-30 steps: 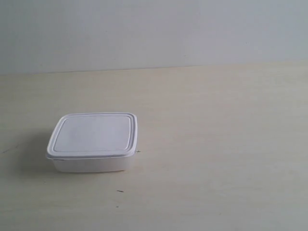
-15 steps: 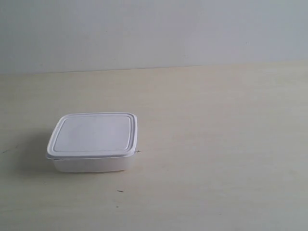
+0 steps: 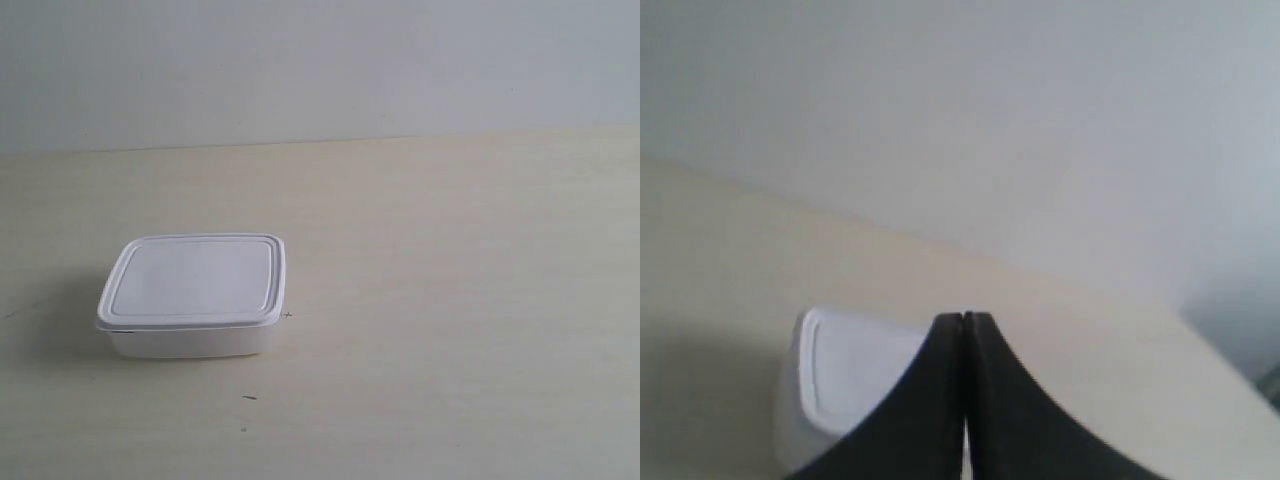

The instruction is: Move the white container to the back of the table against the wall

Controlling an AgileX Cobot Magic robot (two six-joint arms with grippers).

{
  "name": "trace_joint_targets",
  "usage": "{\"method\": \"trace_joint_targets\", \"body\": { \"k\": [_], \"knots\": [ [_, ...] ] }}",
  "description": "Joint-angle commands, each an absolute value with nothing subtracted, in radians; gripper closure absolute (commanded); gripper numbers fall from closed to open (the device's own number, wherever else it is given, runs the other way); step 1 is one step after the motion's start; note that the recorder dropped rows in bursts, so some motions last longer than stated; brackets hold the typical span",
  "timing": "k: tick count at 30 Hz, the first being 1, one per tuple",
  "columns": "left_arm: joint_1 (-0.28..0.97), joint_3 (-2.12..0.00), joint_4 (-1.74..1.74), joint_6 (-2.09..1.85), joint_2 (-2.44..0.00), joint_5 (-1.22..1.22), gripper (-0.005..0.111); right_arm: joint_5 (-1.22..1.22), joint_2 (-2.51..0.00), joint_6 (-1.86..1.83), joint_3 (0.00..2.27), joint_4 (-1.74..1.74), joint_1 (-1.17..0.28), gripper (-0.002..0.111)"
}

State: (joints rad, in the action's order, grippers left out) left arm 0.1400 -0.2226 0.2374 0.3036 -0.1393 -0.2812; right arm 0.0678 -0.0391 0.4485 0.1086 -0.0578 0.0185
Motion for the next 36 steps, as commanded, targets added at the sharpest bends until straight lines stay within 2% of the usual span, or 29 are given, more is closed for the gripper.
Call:
{"method": "trace_joint_targets", "body": {
  "k": [1, 5, 9, 13, 17, 25, 31, 36],
  "knots": [
    [0.139, -0.434, 0.155, 0.333, -0.424, -0.606, 0.107, 0.261, -0.179, 0.418, 0.264, -0.051, 0.025, 0.108],
    [0.139, -0.622, 0.194, 0.172, -0.65, -0.671, 0.107, 0.416, -0.391, 0.266, 0.422, -0.135, 0.025, 0.108],
    [0.139, -0.782, 0.218, 0.089, -0.803, -0.678, 0.107, 0.538, -0.627, -0.083, 0.586, -0.43, 0.025, 0.108],
    [0.139, -0.83, 0.262, 0.052, -0.893, -0.703, 0.107, 0.678, -0.856, -0.337, 0.742, -0.676, 0.023, 0.108],
    [0.139, -0.83, 0.353, -0.084, -0.918, -0.692, 0.107, 0.708, -1.059, -0.471, 0.844, -0.794, 0.007, 0.108],
    [0.139, -0.83, 0.422, -0.16, -0.92, -0.709, 0.107, 0.708, -1.298, -0.49, 0.957, -0.786, -0.215, 0.108],
    [0.139, -0.821, 0.442, -0.18, -0.922, -0.825, 0.107, 0.685, -1.336, -0.468, 0.998, -0.789, -0.383, 0.108],
    [0.139, -0.749, 0.508, -0.232, -0.914, -0.806, 0.107, 0.655, -1.34, -0.418, 1.007, -0.777, -0.506, 0.108]
  ]
}}
